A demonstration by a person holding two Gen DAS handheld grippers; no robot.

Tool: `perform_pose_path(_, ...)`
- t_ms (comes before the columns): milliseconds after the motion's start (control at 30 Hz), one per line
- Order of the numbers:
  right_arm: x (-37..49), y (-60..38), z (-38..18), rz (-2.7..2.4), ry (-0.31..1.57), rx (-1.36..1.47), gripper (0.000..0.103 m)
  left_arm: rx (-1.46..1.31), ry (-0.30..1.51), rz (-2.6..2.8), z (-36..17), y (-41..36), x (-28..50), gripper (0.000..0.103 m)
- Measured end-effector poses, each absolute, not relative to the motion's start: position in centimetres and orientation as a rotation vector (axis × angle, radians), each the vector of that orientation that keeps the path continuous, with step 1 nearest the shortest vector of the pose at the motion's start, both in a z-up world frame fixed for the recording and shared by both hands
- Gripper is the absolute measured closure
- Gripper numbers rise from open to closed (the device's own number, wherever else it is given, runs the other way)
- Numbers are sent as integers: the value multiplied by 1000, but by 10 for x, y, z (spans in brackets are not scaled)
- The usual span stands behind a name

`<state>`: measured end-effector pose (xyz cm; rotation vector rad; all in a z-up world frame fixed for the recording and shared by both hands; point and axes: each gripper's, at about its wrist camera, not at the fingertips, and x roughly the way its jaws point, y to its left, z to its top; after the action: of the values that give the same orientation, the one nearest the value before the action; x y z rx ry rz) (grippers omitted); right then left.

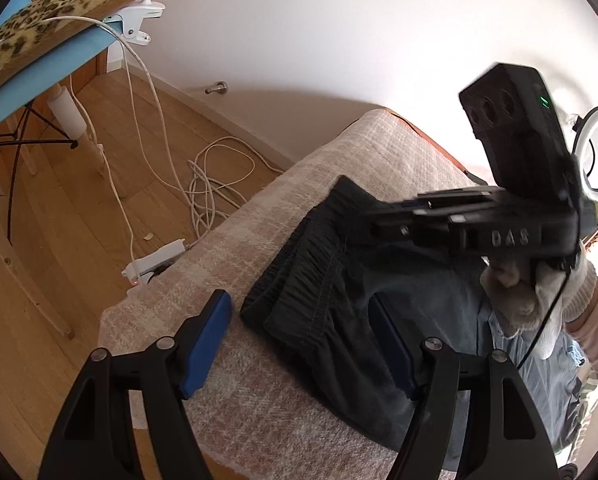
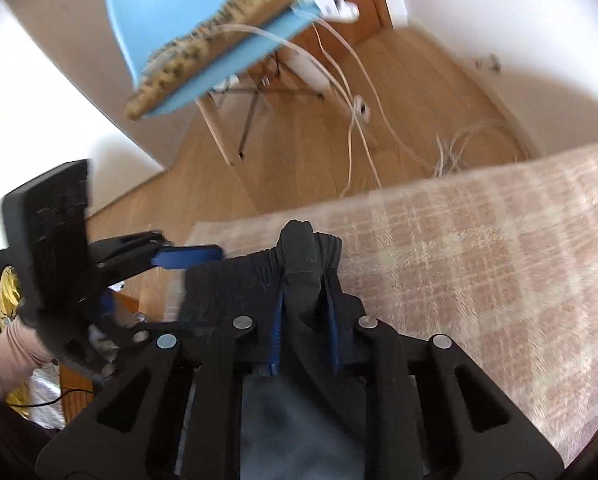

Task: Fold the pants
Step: 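Lift the black waistband with the right tool while the left tool grasps it beside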

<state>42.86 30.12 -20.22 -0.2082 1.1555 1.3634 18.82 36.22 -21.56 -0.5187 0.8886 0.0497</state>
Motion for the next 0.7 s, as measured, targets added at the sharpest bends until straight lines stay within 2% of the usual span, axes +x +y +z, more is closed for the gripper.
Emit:
perform_pose_path(300,410,265,-169,1456,966,-144,87,-607,861,-8,-216,368,188,34)
perform_pose_path(533,420,261,-177,1416,993,-113,87,-664,848,-63,-218,363,200,34)
perform_pose_path(567,423,262,-179,1408,1001,-109,87,-670,841,-66,-218,362,201,36)
perform_pose_path(600,427,263,-181,1392,1012,-106,86,-676,829,-73,-216,361,201,54)
perform_pose_path(633,429,265,-184,1366,1021,-109,86,-680,823,-77,-216,360,202,58)
perform_pose_path(667,432,268,-187,1340,1040,-116,81,-681,820,-71,-217,359,202,58)
perform_pose_path(700,435,271,-190,1307,1070,-125,77,-682,809,-74,-217,359,202,63)
